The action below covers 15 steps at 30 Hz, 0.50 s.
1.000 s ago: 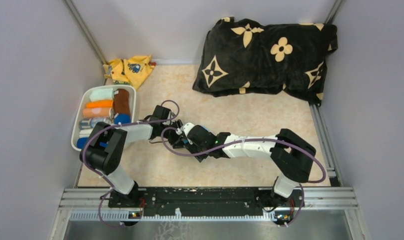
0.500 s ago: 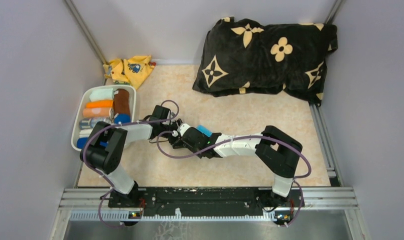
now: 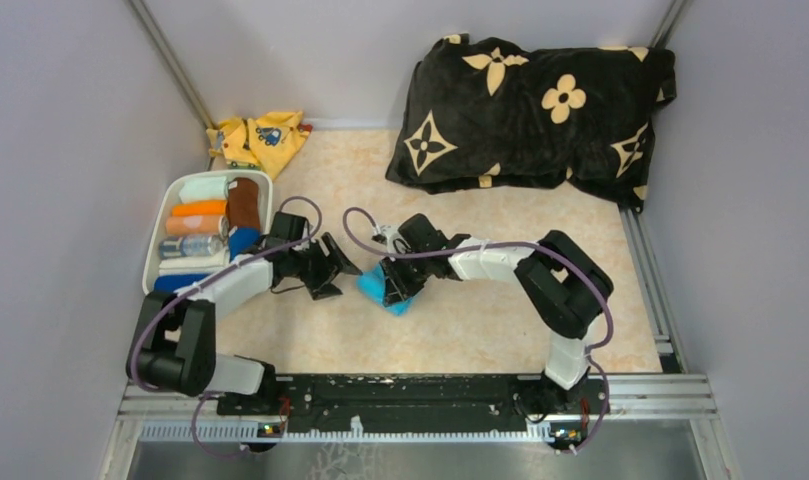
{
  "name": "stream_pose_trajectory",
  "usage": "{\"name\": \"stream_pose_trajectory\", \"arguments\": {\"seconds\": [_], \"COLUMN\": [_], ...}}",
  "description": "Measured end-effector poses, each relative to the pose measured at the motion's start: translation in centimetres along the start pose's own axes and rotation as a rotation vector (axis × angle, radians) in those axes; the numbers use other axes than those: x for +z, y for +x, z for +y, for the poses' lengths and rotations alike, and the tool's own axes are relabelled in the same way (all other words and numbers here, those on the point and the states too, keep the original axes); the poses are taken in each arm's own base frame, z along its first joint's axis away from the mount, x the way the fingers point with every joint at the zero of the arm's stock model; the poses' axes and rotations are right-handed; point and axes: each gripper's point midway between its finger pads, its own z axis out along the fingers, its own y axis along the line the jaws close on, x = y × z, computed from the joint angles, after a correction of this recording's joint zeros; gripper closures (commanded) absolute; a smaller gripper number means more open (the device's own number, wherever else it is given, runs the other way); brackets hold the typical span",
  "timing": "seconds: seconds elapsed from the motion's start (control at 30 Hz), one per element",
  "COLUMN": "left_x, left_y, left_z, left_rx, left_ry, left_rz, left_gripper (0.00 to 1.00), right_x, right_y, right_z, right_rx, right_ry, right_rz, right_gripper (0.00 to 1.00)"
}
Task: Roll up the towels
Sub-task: Roll the towel at the center of the board.
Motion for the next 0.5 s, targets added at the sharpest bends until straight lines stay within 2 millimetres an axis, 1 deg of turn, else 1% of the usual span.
{"name": "stream_pose_trajectory", "arguments": {"seconds": [0.13,0.3,0.4,0.5], "left_x": [-1.4,-2.2,-2.0,-1.2], "left_y": [0.4,1.4,2.0,2.7], "left_z": [0.1,0.2,-0.1,-0.5], "left_rx": [0.009,0.013,0.016,0.026], "left_ry": [-0.002,0.008,0.015,0.022], "left_rz": [-0.022,-0.02,-0.004,0.025], "left_gripper": [0.22,0.24,0.27,0.3], "right_x": [0.5,0.5,0.6,0.6], "right_y": [0.1,0.0,0.0,0.4], "right_z": [1.4,1.7,1.6,1.5], "right_rx": [0.157,0.361,0.453,0.525], "right_ry": [-0.206,-0.39,-0.453,-0.5], "right_rz": [0.019,0.045,0.058,0.075], "right_gripper": [0.98,0.96,0.96,0.94]}}
